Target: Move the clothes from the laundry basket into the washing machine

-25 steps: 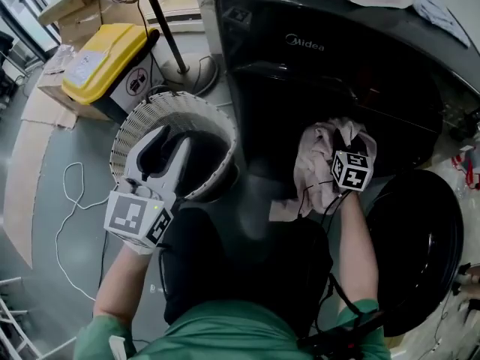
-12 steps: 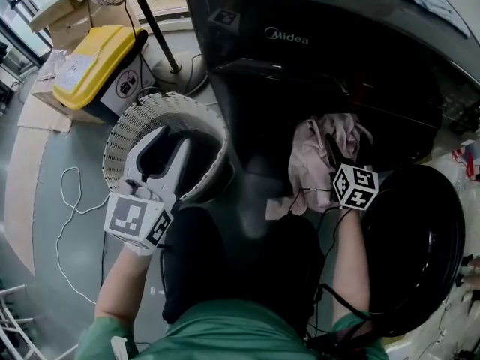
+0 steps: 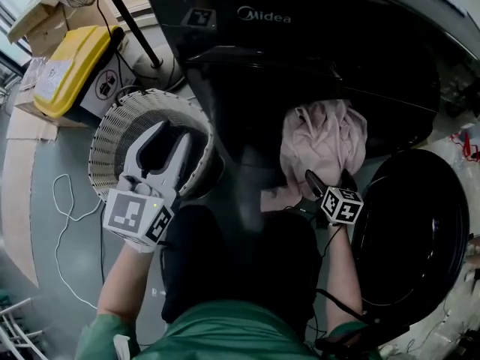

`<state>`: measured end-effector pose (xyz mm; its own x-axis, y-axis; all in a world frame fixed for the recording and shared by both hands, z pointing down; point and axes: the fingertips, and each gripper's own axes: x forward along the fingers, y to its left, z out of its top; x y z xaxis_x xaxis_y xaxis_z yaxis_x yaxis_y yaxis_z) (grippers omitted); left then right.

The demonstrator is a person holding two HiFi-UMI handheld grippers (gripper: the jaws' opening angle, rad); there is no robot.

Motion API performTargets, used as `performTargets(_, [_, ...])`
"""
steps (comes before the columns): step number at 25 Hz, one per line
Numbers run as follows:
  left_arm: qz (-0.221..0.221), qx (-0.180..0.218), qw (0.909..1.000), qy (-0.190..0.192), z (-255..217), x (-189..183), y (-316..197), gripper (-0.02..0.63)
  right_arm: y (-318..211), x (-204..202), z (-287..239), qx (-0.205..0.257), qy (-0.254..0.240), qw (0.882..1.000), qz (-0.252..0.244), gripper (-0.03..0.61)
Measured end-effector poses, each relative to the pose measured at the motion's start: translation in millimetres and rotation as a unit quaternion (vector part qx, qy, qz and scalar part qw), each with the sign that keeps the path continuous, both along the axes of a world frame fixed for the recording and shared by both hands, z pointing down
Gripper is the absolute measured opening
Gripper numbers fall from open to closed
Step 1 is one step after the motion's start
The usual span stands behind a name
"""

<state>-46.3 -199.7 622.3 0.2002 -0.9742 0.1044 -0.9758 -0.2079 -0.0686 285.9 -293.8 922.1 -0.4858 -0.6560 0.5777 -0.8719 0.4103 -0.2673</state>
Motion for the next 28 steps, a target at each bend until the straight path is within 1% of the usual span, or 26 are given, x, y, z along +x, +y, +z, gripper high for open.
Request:
performTargets(4, [0.003,-0.004,0.9999,-0.009,2,-1,7,0.163,-14,-4,33,-0.043,0.004,0.999,0.007,0.574])
performTargets(5, [0.001,-0.004,0.9999,-0.01,1,-3,9,0.163,-19,-6,36,-0.048,0.008,0.999,0.005,0.562])
performTargets(7, [-0.004,-0.001,1.0,-0.008,-1,-7,13,0.163,-26,-13,33,-0.046,0.018,0.999,-0.007,0.406])
performTargets(9, [-0.008,0.002,1.0,-0.004,-4,-11,17,0.162,-30,-20,20,-0.027,0.025,0.999,-0.021,0.247])
performTargets(11, [-0.014,0.005,0.9999,-0.002,-7,-14,20,0.161,-34,-25,-7,0.016,0.022,0.999,-0.019,0.129])
performTargets(12, [-0.016,0.007,0.9999,-0.002,-9,-15,21,0.161,-37,-26,-24,0.043,0.016,0.999,-0.014,0.089])
performTargets(13, [-0.017,0.009,0.9998,-0.002,-10,-16,21,0.161,-41,-28,-41,0.069,0.011,0.998,-0.01,0.077])
performTargets(15, [-0.019,0.012,0.9998,-0.003,-14,-16,23,0.16,-53,-34,-74,0.11,0.004,0.994,-0.007,0.069])
performTargets(17, [-0.02,0.014,0.9997,-0.003,-17,-16,25,0.16,-70,-42,-106,0.141,0.001,0.99,-0.007,0.069])
performTargets(20, [-0.026,0.013,0.9996,-0.003,-20,-20,28,0.158,-96,-59,-148,0.188,0.003,0.982,-0.02,0.074])
performTargets(22, [-0.03,0.01,0.9995,-0.004,-18,-23,30,0.158,-106,-73,-155,0.207,0.024,0.977,-0.047,0.081])
performTargets(23, [-0.031,0.008,0.9995,-0.005,-16,-23,30,0.158,-108,-79,-145,0.199,0.049,0.976,-0.068,0.094])
performTargets(24, [-0.031,0.007,0.9995,-0.006,-15,-24,30,0.158,-109,-84,-130,0.178,0.078,0.977,-0.09,0.146])
performTargets(25, [-0.031,0.007,0.9995,-0.008,-14,-24,30,0.158,-108,-86,-113,0.15,0.104,0.978,-0.105,0.233])
performTargets(26, [-0.03,0.006,0.9995,-0.009,-13,-23,30,0.158,-106,-85,-100,0.128,0.118,0.979,-0.11,0.295])
performTargets(27, [-0.029,0.005,0.9995,-0.009,-12,-23,29,0.158,-103,-81,-93,0.119,0.121,0.98,-0.103,0.322])
performTargets(28, [-0.028,0.004,0.9995,-0.009,-11,-23,28,0.158,-100,-76,-93,0.123,0.115,0.982,-0.089,0.327])
